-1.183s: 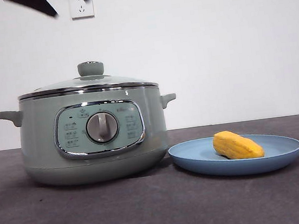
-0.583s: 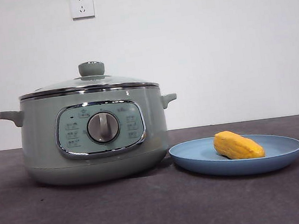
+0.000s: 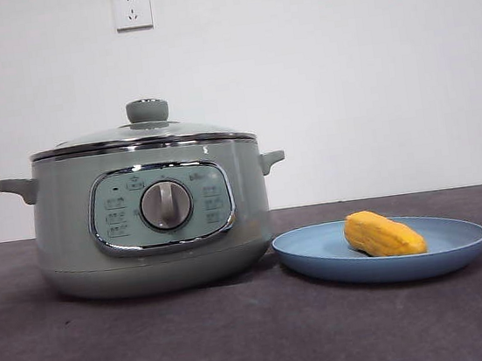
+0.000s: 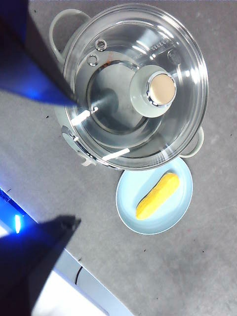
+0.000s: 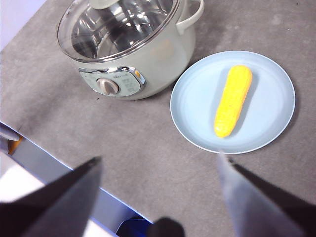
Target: Take the corn out from the steamer,put the corn on the plate,close the lid
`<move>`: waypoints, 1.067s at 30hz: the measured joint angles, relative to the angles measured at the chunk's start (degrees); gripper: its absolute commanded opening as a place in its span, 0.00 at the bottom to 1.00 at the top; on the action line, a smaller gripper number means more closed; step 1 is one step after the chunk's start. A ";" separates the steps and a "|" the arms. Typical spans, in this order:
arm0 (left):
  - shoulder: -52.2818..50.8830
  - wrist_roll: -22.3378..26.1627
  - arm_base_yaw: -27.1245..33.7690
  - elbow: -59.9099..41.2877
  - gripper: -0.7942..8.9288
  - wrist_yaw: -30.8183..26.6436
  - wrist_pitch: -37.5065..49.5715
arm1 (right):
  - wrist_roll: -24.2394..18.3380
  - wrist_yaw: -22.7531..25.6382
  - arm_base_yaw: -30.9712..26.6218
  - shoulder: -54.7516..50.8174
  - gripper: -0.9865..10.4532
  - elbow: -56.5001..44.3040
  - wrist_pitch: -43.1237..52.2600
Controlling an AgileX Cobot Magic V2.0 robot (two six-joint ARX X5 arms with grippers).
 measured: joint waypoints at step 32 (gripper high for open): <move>0.00 0.13 0.00 0.00 0.08 -0.28 1.36 | -0.72 0.11 0.00 0.04 0.09 0.00 -0.20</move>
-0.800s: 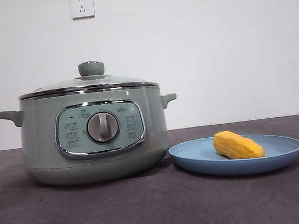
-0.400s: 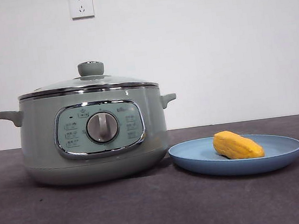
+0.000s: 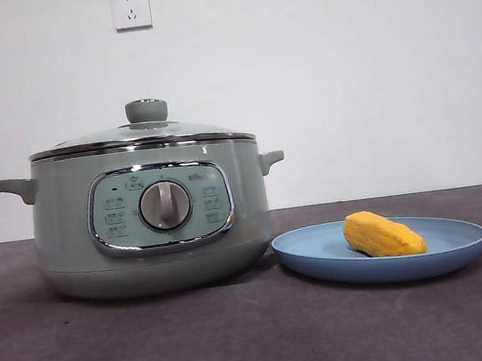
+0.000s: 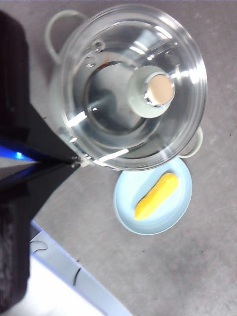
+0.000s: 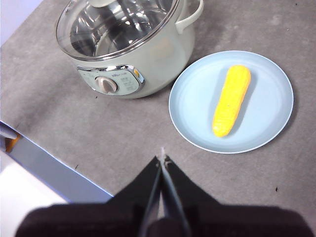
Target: Take the corn out from the steamer,put the corn on the plate,close the lid
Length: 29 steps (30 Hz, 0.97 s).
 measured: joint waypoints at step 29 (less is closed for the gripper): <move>-49.64 7.58 27.30 -65.44 0.08 -1.42 67.01 | 0.00 0.00 0.00 0.00 0.09 0.00 0.00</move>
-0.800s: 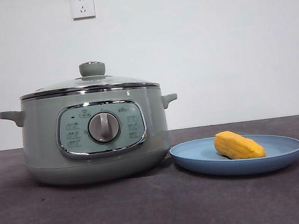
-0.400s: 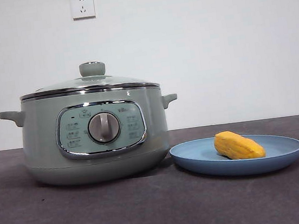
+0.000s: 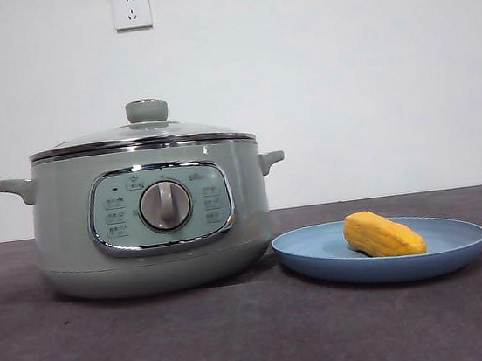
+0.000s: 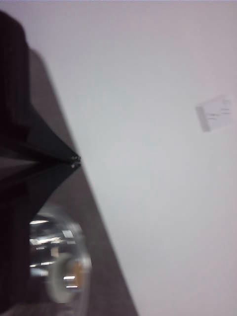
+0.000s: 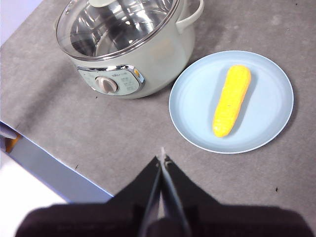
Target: Take the corn out from the steamer,put the corn on the plate,close the lid
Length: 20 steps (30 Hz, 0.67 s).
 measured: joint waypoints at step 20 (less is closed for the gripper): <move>-23.89 -9.81 0.70 -36.02 0.08 -8.96 3.39 | 0.00 0.02 0.00 0.00 0.09 0.00 0.00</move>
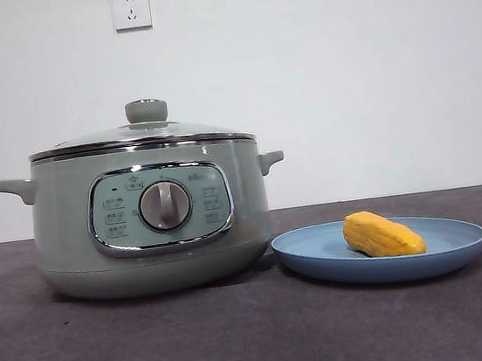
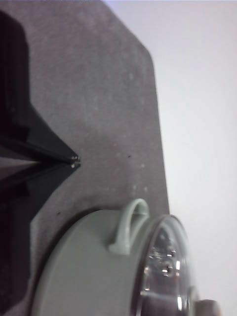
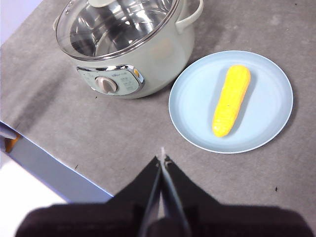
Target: Take the corn out from the steamer,put the corn on the plate,close the lid
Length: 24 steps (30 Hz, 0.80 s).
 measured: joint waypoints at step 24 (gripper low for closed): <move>-2.27 -4.46 0.00 -1.07 0.08 -0.31 -5.27 | -0.02 0.00 0.00 0.00 0.09 0.00 -0.02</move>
